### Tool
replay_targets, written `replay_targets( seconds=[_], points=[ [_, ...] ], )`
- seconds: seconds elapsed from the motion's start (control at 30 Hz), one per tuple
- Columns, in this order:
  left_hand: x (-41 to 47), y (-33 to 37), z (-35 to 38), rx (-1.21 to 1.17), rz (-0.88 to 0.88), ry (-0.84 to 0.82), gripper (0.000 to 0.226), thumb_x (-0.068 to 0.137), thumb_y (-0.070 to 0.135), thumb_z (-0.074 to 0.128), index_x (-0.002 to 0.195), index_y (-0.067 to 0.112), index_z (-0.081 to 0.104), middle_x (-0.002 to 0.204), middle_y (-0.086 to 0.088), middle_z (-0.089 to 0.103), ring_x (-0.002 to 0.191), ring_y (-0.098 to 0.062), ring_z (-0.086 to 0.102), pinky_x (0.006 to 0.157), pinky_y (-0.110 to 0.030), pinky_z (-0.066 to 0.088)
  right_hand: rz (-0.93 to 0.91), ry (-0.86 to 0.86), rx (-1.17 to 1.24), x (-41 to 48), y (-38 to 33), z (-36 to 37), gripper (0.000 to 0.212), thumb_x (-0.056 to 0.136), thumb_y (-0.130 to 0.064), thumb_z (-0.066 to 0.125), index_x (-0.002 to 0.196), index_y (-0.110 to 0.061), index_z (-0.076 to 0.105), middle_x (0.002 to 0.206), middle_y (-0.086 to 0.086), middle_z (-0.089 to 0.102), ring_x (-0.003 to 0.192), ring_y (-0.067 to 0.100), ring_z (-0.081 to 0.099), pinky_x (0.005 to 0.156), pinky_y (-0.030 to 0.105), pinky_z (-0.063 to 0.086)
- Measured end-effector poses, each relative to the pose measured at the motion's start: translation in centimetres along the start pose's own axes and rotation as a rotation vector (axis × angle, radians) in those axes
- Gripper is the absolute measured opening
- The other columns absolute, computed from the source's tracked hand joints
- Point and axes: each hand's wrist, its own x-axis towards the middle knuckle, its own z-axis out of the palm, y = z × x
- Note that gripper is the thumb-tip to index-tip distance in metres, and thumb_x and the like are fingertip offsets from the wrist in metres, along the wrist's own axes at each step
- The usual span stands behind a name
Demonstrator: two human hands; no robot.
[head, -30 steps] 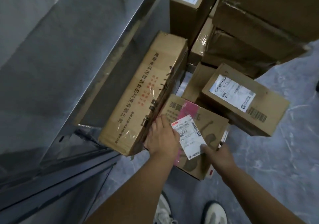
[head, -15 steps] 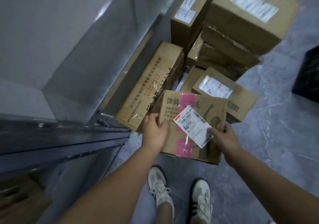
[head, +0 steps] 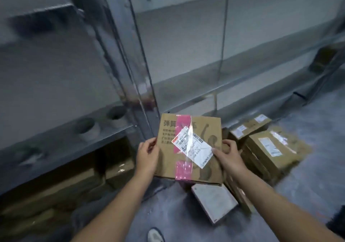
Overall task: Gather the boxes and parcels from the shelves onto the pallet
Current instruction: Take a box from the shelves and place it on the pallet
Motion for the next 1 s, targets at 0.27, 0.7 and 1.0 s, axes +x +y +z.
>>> replay_targets(
  seconds=[0.27,0.7,1.0],
  points=[
    [-10.0,-1.0,-18.0,-0.215,-0.069,0.387,0.023,0.094,0.018,0.058,0.116,0.019,0.065,0.112,0.004,0.053,0.092,-0.001,0.055,0.07,-0.018,0.045,-0.165,-0.353,-0.204,-10.3,-7.9,11.6,0.039,0.089,-0.023,0.065,0.118,-0.027,0.038,0.1,0.008,0.066,0.083,0.022,0.067,0.071,0.042,0.056],
    [-27.1,-13.5,-48.8,-0.241,-0.139,0.951,0.017,0.088,0.007,0.063,0.091,0.024,0.063,0.104,0.001,0.055,0.086,-0.004,0.06,0.064,-0.008,0.045,-0.298,-0.867,-0.313,-33.1,-5.9,41.3,0.051,0.087,-0.022,0.07,0.134,-0.029,0.052,0.11,0.004,0.066,0.095,0.021,0.066,0.086,0.042,0.056],
    [-44.3,-24.0,-72.7,-0.258,-0.288,1.291,0.013,0.09,0.015,0.065,0.102,0.015,0.067,0.108,0.001,0.053,0.097,-0.006,0.06,0.069,-0.011,0.048,-0.455,-1.265,-0.388,-58.3,-1.1,65.5,0.047,0.091,-0.024,0.064,0.135,-0.034,0.051,0.113,-0.008,0.061,0.102,0.016,0.058,0.094,0.037,0.048]
  ],
)
